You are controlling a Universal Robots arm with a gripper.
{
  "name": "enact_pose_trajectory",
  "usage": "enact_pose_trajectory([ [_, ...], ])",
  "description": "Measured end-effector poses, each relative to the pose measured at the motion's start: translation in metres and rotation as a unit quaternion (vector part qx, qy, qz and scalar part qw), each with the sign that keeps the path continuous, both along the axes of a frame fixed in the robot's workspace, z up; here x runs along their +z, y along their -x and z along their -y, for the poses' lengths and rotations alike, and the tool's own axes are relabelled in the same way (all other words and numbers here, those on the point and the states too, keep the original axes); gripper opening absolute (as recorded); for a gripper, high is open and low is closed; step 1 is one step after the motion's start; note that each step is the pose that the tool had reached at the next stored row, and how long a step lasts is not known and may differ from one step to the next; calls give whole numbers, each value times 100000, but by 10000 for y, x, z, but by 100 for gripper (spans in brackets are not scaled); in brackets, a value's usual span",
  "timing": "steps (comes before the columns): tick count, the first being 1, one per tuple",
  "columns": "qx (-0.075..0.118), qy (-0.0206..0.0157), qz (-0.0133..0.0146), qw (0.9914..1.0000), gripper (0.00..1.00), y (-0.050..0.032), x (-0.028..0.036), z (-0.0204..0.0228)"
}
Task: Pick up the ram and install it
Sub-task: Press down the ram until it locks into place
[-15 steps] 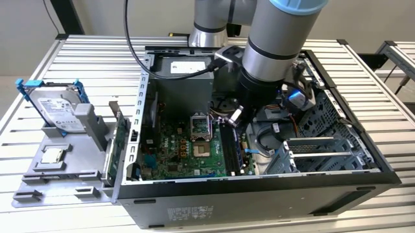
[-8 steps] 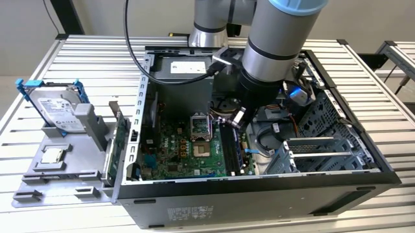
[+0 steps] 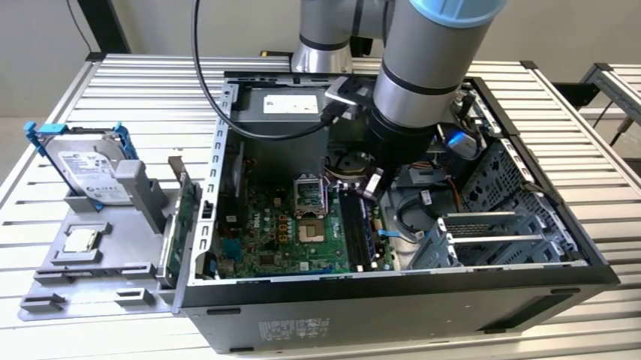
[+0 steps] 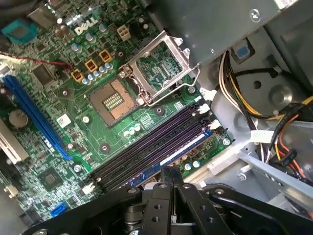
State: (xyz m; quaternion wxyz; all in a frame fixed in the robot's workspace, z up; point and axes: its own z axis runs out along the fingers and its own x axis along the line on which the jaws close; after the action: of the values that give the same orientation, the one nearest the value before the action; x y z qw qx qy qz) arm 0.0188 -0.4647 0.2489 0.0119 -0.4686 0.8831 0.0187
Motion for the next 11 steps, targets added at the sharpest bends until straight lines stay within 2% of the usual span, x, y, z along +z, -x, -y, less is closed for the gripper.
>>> enact_pose_trajectory([
  [2,1651,-109,25,99986,0,0,-6,1],
  [5,4291,-297,41,99907,0,0,-15,0],
  [8,6773,-493,69,99769,0,0,-25,0],
  [11,9033,-544,85,99590,0,1,-29,1],
])
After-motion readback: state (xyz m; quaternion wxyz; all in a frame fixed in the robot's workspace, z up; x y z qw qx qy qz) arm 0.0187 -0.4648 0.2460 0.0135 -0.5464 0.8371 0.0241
